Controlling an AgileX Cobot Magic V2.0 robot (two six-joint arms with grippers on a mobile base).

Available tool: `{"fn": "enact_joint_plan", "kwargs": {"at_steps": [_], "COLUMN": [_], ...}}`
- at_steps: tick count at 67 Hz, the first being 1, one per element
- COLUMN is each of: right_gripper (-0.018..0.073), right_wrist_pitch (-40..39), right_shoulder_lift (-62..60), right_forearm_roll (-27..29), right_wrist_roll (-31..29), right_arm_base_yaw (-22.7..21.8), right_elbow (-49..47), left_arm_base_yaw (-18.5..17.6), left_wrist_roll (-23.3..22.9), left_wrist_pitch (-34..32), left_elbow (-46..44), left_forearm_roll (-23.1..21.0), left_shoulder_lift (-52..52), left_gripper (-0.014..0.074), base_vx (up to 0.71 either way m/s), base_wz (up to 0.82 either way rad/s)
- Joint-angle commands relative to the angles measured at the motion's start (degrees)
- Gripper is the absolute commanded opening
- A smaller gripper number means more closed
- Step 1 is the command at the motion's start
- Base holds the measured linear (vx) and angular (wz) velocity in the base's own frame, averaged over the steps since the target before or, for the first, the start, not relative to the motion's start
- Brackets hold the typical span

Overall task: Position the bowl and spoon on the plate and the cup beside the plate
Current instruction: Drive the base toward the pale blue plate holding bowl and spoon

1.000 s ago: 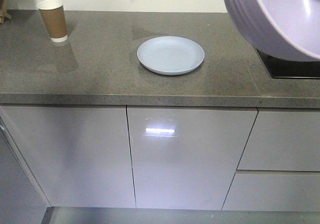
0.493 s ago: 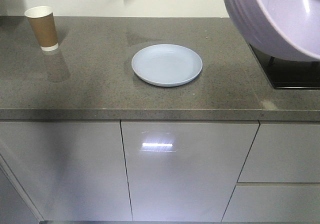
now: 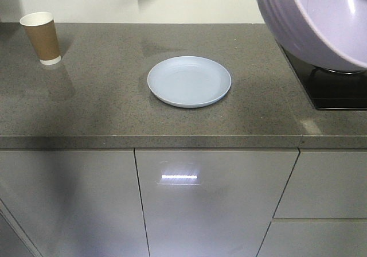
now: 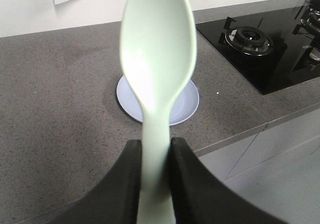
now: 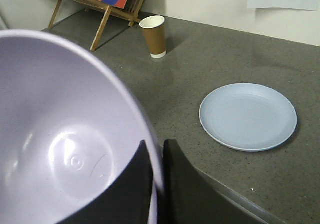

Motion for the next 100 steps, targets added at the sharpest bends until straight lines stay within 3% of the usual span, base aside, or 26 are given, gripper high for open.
{"fn": "enact_joint_plan", "kwargs": {"at_steps": [1,100], "right_gripper": [-0.0006,-0.0006], "right_wrist_pitch": [-2.59,-2.59], "right_shoulder_lift": [-0.94,-0.94], "right_forearm_roll": [3.03,3.03], "right_wrist_roll": [0.12,0.12], "right_arm_base_yaw": [-0.28,-0.28], "right_elbow": [-1.47,-1.47], "left_arm_base_yaw": [-0.42,-0.42], "left_wrist_roll": [-0.05,-0.05], "left_wrist_pitch": [-3.66,-3.66], "left_elbow": [-1.39,-1.39], "left_forearm_roll": [-1.77,-1.77], "left_shoulder_lift": [-0.81,-0.81], "left_gripper": [-0.0007,-0.0007], "base_vx": [0.05,0.05], "base_wz": [-0.01,0.00]}}
